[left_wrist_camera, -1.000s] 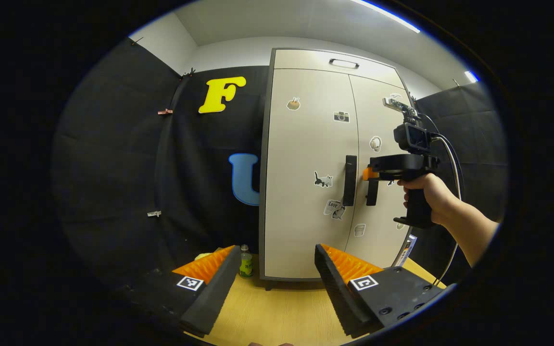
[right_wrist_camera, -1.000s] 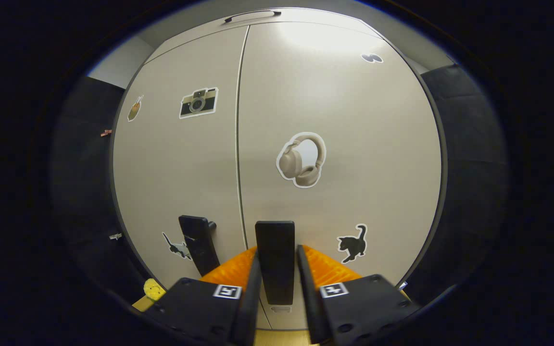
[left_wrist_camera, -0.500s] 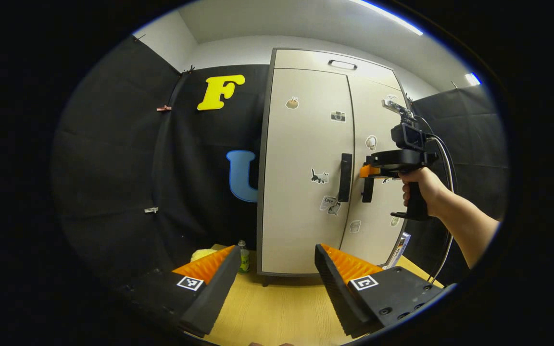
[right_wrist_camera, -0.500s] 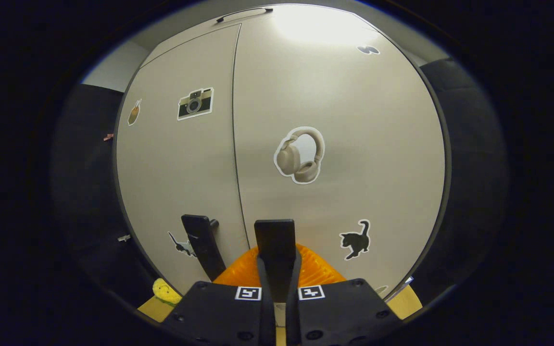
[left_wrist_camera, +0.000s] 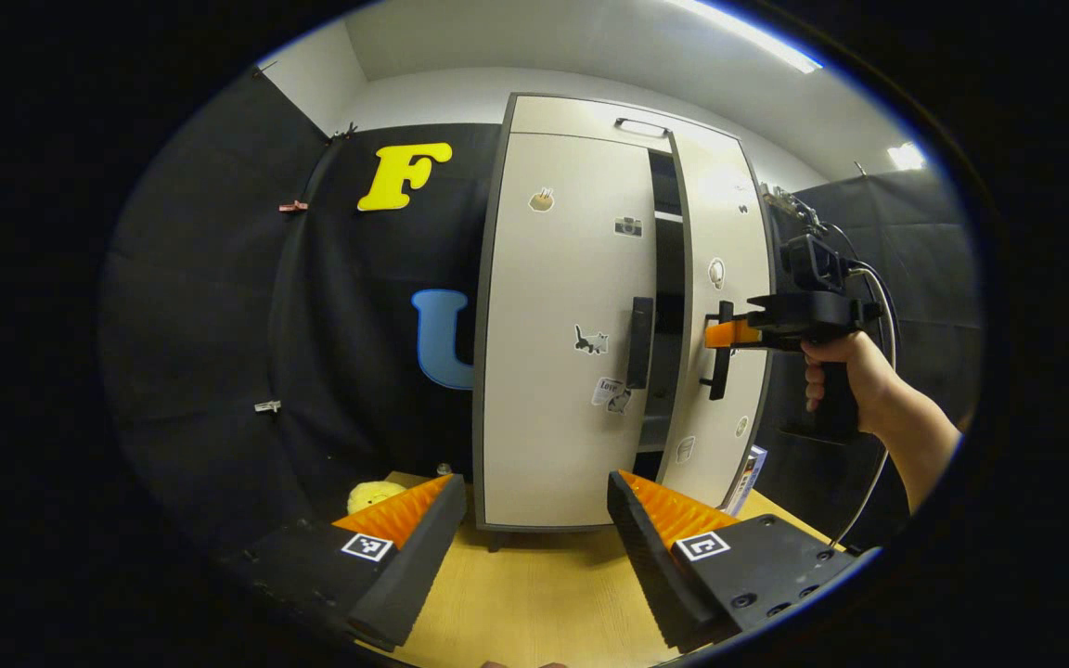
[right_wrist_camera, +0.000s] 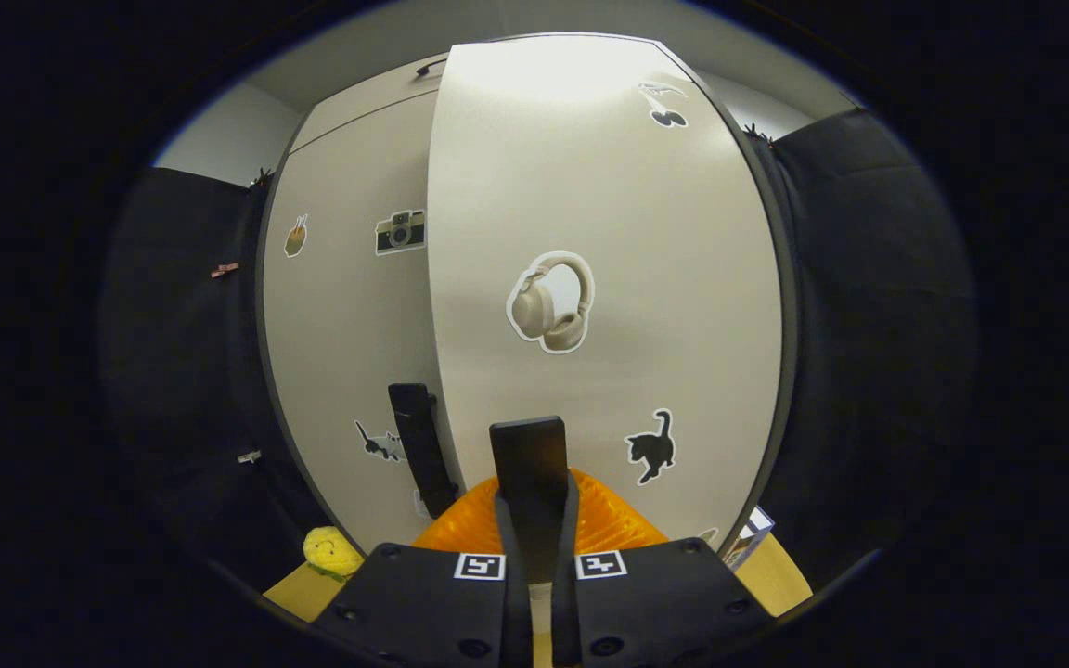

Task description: Open the right door of the double-door shoe cabinet with the right hand, and open the left door with the left hand.

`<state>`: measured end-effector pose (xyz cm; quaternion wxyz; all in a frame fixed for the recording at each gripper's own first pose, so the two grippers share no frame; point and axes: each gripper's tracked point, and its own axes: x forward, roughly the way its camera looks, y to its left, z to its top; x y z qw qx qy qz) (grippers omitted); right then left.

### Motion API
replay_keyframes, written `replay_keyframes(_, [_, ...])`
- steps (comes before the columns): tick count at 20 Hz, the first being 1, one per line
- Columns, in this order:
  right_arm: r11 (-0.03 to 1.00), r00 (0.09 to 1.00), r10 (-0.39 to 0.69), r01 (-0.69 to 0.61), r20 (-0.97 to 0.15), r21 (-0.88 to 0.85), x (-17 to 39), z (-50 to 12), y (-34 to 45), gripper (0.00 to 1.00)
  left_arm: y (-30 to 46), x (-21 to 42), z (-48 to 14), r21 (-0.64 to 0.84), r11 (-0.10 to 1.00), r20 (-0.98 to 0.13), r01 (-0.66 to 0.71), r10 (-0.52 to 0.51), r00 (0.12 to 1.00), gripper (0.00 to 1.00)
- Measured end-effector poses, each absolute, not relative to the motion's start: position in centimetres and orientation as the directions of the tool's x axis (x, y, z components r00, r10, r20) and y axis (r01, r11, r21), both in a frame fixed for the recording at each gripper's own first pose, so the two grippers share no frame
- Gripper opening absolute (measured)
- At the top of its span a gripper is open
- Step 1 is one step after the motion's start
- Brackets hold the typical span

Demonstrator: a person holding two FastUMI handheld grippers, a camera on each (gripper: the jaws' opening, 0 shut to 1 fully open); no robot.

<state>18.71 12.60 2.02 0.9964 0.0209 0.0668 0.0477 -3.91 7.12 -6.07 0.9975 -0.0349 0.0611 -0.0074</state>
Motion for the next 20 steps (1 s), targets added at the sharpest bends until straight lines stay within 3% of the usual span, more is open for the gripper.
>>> replay_keyframes(8, [0.990,0.983,0.140,-0.137,-0.117,0.036,16.3,2.5,10.9,0.12,6.0,-5.2,-5.6,-0.035,0.998,-0.128,-0.057,0.052,0.990,0.95])
replay_keyframes(20, [0.979,0.971,0.203,-0.201,-0.129,0.026,13.0,2.9,6.9,0.12,-2.8,-8.2,-5.2,-0.070,0.990,-0.140,-0.122,0.112,0.984,0.95])
